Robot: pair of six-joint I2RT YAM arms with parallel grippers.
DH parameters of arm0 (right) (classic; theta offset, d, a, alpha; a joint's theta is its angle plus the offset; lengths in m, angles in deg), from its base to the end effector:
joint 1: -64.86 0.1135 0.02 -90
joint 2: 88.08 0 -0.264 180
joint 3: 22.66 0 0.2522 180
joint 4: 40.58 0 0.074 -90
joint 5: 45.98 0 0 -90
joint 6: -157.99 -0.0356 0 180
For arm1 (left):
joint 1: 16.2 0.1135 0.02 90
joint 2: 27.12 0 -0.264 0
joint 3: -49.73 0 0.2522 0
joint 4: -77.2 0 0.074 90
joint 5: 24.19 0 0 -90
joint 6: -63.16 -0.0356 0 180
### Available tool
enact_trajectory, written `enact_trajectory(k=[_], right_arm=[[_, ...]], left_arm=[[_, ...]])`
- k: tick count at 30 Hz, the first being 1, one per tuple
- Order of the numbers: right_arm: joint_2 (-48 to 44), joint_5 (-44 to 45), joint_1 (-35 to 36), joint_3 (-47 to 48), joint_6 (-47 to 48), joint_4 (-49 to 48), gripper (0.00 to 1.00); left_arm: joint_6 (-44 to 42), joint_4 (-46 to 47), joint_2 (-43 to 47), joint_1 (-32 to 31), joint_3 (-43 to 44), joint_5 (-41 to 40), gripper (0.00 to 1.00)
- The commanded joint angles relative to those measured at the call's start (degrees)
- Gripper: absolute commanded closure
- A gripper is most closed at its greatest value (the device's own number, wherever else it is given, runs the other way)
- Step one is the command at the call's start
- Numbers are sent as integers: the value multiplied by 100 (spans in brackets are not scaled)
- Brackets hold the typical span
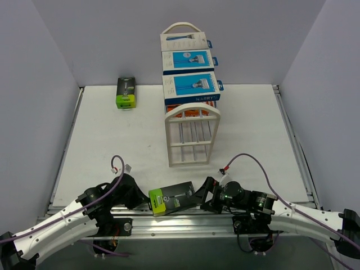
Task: Place and organize the shaving razors onto the shelf
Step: Pass the shaving razor from the left arm to the right
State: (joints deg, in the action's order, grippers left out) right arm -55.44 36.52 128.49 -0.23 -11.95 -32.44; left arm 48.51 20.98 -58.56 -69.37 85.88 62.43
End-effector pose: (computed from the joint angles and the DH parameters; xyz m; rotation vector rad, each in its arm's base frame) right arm 0.0623 0.1361 0.1768 0.2231 2.3399 1.6580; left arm 0.0702 -0.0902 0.1862 -0.5434 2.6286 -0.8097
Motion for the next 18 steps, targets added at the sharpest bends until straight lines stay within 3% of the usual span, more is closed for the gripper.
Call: enact_trajectory(k=[1,7,18], right_arm=[[364,302,210,-49,-355,-324,0],[919,346,333,-146,-478,-790,0],[708,724,334,-515,-900,-913,0]], left_arm=[[50,554,-37,-9,-68,91,98],[111,642,-64,-9,-226,162,98],[269,914,68,-9,-622,338,98]])
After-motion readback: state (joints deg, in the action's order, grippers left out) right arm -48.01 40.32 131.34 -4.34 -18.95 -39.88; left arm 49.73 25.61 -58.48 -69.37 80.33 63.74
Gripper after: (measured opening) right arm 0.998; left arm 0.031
